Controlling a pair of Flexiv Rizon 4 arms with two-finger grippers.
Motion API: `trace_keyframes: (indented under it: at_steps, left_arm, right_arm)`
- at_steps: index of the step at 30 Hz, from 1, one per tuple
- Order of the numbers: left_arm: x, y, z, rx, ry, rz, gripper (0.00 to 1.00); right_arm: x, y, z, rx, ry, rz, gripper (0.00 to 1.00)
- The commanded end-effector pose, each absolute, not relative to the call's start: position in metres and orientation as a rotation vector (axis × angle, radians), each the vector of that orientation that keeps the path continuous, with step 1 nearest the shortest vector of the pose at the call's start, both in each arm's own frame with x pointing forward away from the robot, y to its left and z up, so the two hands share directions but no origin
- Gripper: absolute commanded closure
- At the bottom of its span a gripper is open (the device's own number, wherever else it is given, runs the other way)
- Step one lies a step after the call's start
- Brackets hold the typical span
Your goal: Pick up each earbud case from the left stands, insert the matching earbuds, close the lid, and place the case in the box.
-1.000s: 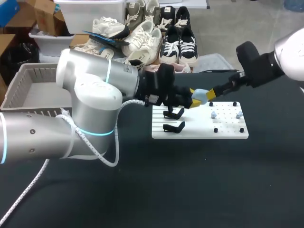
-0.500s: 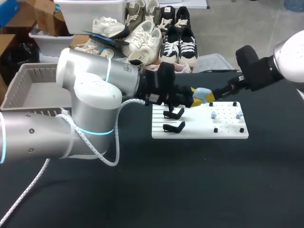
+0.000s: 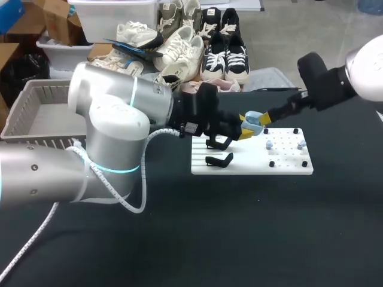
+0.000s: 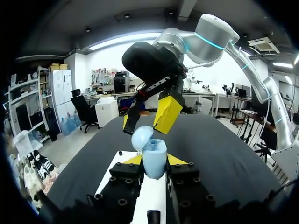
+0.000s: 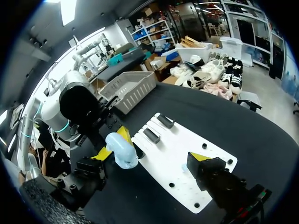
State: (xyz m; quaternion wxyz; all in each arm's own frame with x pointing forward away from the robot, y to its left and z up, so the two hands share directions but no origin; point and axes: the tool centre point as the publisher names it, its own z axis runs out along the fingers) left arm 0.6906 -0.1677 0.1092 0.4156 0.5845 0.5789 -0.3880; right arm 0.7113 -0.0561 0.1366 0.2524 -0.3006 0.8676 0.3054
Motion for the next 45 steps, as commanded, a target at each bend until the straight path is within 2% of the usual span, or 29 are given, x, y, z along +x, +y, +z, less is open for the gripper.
trace_keyframes:
  at_steps: [1,22,45]
  left_arm:
    - [0.685,-0.164,0.108,1.470,1.451,-0.969,1.00]
    - [0.669,-0.144,0.160,1.238,1.244,-1.053,1.00]
    - [0.669,-0.164,0.113,1.298,1.233,-1.020,1.00]
  right_arm:
    - [0.708,-0.060,0.142,-0.804,2.360,0.801,0.00]
    - [0.688,-0.107,0.129,-0.639,2.499,0.613,0.00]
    - [0.675,-0.119,0.132,-0.590,2.561,0.538,0.00]
